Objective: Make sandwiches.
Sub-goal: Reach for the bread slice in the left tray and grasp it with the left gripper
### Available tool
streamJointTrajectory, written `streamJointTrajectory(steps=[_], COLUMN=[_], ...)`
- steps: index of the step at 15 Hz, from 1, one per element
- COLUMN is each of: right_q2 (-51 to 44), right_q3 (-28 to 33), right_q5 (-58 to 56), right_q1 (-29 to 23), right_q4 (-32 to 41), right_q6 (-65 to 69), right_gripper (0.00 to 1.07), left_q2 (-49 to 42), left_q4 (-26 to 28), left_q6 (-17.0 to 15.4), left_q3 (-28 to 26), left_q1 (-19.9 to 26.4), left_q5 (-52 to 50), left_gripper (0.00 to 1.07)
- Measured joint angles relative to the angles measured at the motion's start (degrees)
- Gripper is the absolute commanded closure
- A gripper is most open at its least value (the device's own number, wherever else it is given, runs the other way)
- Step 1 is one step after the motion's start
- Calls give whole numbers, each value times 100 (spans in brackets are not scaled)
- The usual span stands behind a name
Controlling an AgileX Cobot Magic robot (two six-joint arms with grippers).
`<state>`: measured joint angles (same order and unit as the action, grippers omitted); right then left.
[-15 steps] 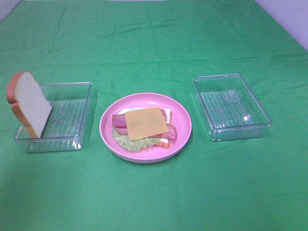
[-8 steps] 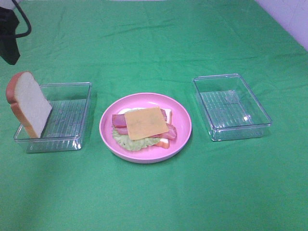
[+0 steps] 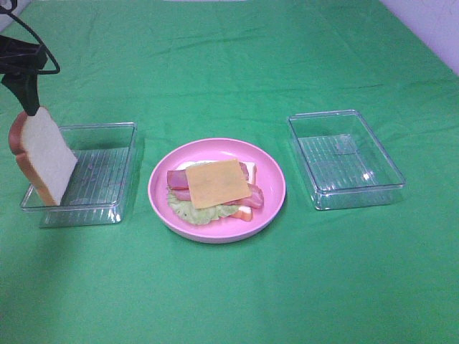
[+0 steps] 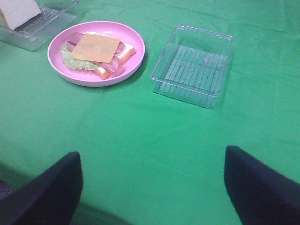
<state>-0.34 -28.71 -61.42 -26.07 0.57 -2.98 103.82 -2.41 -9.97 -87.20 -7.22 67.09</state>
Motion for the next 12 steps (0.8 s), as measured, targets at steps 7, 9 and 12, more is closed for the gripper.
streamJointTrajectory(steps=[7, 9, 12], right_q2=[0, 0, 0], right_q3=[0, 0, 0], right_q5=[0, 0, 0], right_q1=[0, 0, 0], right_q4=[0, 0, 0], right_q6=[0, 0, 6], right_gripper=[29, 29, 29], left_q2=[791, 934, 940], left_q4=[201, 206, 241], left_q6=[0, 0, 6], left_q3=[-11, -11, -11], left_q1=[69, 69, 69], left_q5=[-286, -430, -636], left_gripper=[31, 49, 85])
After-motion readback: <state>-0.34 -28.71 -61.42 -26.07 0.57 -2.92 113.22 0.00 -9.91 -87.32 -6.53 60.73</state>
